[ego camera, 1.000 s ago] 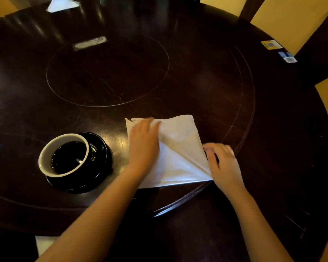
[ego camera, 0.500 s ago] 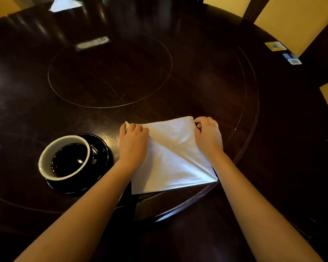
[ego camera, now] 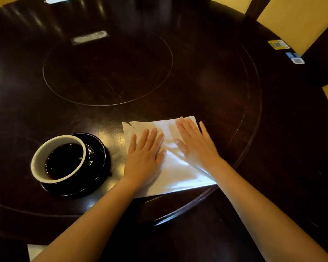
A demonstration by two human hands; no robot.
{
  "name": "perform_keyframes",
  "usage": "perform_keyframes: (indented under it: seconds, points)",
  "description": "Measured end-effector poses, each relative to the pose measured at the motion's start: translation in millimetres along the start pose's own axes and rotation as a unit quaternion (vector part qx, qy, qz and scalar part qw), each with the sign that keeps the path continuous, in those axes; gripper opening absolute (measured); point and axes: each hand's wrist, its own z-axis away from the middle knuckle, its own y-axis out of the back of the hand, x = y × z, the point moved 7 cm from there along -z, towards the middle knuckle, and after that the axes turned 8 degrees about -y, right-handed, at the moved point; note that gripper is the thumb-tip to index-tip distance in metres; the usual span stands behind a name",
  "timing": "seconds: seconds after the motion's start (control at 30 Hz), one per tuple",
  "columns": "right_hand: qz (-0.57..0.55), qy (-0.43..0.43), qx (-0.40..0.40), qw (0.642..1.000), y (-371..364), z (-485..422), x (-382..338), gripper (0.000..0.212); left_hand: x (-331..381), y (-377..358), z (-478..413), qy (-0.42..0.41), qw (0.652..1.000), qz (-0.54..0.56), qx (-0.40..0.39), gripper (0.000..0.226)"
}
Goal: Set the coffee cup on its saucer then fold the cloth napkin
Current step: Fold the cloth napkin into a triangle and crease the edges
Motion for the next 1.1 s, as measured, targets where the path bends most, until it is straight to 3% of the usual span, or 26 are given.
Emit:
perform_keyframes:
  seconds: [0.13,0.27,0.37,0.47,0.77,0.97,1.03,1.1]
  points:
    - [0.023,-0.026,0.002,0.999,4,-6,26,0.072,-1,0,1,0.006,1.000,-0.001,0.007,0.053]
    - [-0.023,-0.138,-0.004,0.990,10,0,61,0.059,-1,-2,1,0.006,1.000,-0.001,0.007,0.053]
    - [-0.048,-0.059,0.050,0.996,23,23,21,0.065,-1,-3,1,0.008,1.000,-0.004,0.008,0.053]
    - [-0.071,0.054,-0.016,0.996,3,59,-37,0.072,-2,-4,1,0.000,1.000,-0.007,0.006,0.054]
    - [-0.021,-0.017,0.000,1.000,-10,119,6,0.060,-18,-1,3,0.039,0.999,0.007,-0.004,0.057]
    - [-0.075,-0.035,0.013,0.996,-8,144,26,0.061,-22,6,3,0.065,0.997,0.025,0.025,0.053]
    - [-0.181,-0.055,0.059,0.980,5,143,29,0.059,-15,20,17,0.103,0.986,0.118,0.062,0.051]
    - [-0.301,-0.114,0.095,0.942,20,139,34,0.042,4,37,46,0.124,0.943,0.294,0.096,0.046]
